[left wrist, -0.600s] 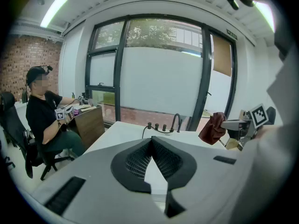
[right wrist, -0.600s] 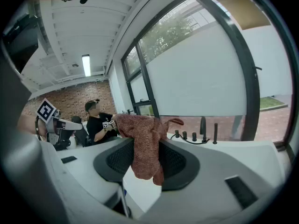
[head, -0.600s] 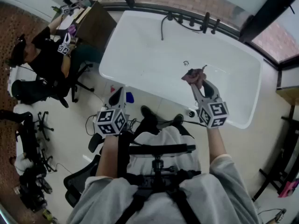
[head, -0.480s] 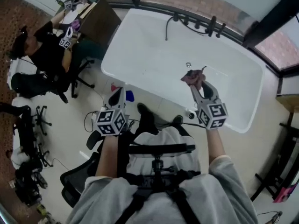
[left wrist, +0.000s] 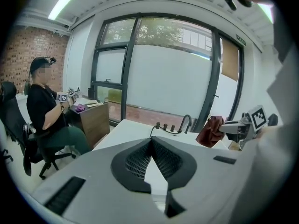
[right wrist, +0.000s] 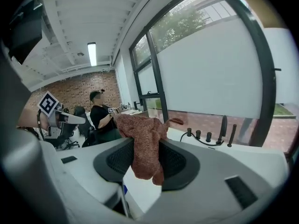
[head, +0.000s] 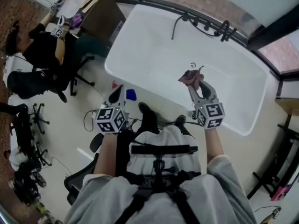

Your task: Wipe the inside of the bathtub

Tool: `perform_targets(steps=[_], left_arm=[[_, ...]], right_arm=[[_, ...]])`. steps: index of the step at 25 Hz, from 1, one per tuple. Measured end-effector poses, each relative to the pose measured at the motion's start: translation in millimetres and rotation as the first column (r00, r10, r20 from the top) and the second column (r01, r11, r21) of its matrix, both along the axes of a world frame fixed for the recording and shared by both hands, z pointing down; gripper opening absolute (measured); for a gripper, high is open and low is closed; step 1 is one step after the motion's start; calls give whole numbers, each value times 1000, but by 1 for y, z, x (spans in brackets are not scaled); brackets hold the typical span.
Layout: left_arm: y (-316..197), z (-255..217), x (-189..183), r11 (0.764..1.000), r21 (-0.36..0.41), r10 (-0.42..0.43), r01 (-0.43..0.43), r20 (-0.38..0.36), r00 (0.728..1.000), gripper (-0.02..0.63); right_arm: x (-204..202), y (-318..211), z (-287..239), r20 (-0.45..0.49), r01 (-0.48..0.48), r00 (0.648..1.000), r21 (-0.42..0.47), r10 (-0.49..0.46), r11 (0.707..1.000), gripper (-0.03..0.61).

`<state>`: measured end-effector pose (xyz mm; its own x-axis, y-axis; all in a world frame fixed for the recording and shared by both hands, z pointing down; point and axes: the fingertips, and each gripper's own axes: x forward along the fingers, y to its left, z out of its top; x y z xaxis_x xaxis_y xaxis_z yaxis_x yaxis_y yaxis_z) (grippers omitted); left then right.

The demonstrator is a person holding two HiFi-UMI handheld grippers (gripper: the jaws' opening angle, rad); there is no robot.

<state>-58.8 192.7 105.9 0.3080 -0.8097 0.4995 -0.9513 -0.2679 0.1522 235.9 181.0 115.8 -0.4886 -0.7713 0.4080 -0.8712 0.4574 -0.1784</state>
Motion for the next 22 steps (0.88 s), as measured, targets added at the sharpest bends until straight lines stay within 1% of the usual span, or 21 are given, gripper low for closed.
perform_targets(steps=[5, 9, 16, 19, 22], left_arm=[[-26, 3, -20, 999, -17, 41, -41, 11, 999, 8], [-43, 5, -47, 997, -18, 76, -76, 13, 997, 8], [-76, 17, -110, 993, -38, 113, -114, -15, 993, 8], [-83, 22, -124, 990, -49, 134, -135, -24, 991, 8], [-88, 26, -132, 987, -54, 148, -150, -37, 988, 8]], right_arm=[[-31, -26, 13, 5, 3, 1000, -33, -3, 999, 167], [-63, -43, 26, 2, 11, 1000, -56, -11, 998, 167], [-131, -70, 41, -15, 22, 1000, -88, -23, 996, 167], [-155, -74, 48, -32, 32, 999, -106, -36, 994, 167], [-171, -80, 56, -54, 40, 997, -128, -48, 991, 167]])
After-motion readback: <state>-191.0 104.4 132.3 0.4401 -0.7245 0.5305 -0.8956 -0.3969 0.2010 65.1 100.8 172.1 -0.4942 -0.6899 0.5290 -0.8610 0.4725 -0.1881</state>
